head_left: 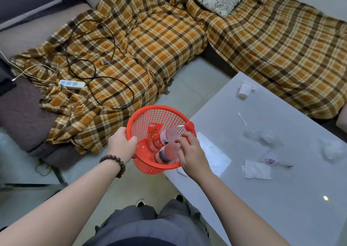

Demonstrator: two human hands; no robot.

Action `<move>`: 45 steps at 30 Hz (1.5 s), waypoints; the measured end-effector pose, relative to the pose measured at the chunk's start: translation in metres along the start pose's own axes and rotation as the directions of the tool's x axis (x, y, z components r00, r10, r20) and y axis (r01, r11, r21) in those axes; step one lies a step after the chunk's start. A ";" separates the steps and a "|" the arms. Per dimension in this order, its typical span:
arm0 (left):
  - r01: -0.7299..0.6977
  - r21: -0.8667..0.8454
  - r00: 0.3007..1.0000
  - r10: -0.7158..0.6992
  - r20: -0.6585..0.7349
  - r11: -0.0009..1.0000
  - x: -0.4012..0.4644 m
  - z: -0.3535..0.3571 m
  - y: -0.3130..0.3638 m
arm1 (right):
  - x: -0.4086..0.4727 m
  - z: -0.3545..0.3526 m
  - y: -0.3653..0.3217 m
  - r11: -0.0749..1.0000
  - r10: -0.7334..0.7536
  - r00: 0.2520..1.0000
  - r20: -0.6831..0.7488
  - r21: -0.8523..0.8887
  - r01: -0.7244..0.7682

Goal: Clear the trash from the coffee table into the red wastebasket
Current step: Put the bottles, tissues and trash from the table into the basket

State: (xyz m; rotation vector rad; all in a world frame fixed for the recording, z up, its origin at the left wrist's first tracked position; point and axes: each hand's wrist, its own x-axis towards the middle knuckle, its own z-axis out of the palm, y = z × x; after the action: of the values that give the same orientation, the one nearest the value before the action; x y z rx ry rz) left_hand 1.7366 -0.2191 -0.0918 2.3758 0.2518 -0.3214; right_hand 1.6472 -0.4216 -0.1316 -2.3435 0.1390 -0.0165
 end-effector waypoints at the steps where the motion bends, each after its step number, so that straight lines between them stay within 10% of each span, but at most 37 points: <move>1: 0.001 0.006 1.000 -0.001 -0.011 1.000 0.000 -0.002 -0.001 | 0.002 0.001 0.000 1.000 -0.007 1.000 0.014 -0.010 0.007; 9: 0.069 0.027 0.993 -0.066 -0.099 0.997 0.000 -0.016 -0.022 | -0.002 0.006 0.036 0.997 0.083 0.985 -0.151 0.017 -0.081; 14: 0.135 0.078 0.981 -0.122 -0.147 0.988 0.002 -0.012 -0.046 | -0.019 0.045 0.121 0.900 0.415 0.905 0.097 -0.188 -0.393; 24: 0.180 0.167 0.967 -0.143 -0.212 0.969 0.001 -0.011 -0.086 | -0.004 0.143 0.175 0.838 0.410 0.864 0.292 -0.494 -0.230; 37: 0.252 0.168 0.952 -0.213 -0.220 0.953 -0.025 -0.019 -0.098 | 0.025 0.080 0.112 0.981 0.142 0.986 0.084 -0.144 -0.129; 45: 0.164 0.030 0.959 -0.152 -0.238 0.986 -0.034 -0.025 -0.062 | 0.029 0.031 -0.016 0.969 -0.180 0.975 -0.127 0.148 0.198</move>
State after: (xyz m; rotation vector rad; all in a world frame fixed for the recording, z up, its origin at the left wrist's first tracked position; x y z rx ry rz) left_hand 1.6913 -0.1607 -0.1030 2.4480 0.5528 -0.1190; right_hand 1.6793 -0.3917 -0.1430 -2.1875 -0.0309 -0.2464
